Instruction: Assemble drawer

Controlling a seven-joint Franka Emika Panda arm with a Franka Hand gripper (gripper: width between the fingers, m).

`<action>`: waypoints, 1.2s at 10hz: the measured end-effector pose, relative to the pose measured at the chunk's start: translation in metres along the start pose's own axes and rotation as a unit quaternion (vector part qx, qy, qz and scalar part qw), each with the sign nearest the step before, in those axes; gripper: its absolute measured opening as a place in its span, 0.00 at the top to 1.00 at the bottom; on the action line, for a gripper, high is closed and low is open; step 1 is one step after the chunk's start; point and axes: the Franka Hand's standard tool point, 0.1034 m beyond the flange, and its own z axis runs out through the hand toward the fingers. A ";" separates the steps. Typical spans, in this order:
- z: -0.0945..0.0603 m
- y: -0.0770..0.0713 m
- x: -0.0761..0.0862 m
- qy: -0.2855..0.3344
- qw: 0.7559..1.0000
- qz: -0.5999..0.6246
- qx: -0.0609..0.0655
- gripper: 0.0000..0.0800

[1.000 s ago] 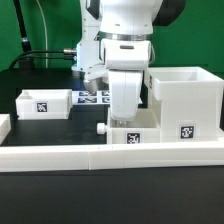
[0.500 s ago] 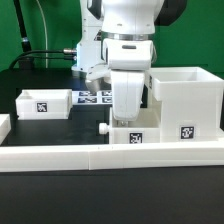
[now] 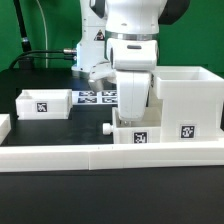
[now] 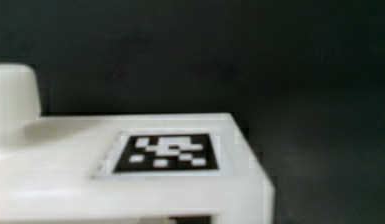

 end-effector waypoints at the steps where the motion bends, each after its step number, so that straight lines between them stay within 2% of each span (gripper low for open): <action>1: 0.000 0.000 -0.001 0.000 1.000 0.002 0.000 0.85; 2: 0.001 -0.001 -0.002 0.000 1.000 0.003 0.001 0.85; 3: 0.001 -0.001 -0.002 0.000 1.000 0.003 0.001 0.63; 4: -0.001 0.000 -0.002 0.000 1.000 0.005 0.000 0.63; 5: -0.005 0.001 -0.002 0.000 1.000 0.008 -0.002 0.40; 6: -0.010 0.002 -0.002 -0.001 1.000 0.011 -0.001 0.26; 7: -0.018 0.004 -0.002 -0.001 1.000 0.013 -0.005 0.26; 8: -0.028 0.006 -0.005 -0.002 1.000 0.015 -0.008 0.20; 9: -0.036 0.008 -0.011 -0.002 1.000 0.014 -0.013 0.19; 12: -0.038 0.009 -0.053 -0.003 1.000 -0.011 -0.014 0.19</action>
Offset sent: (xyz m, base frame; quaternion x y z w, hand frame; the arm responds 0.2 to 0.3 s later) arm -0.0042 0.0037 0.0064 0.0005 0.0059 0.0053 1.0000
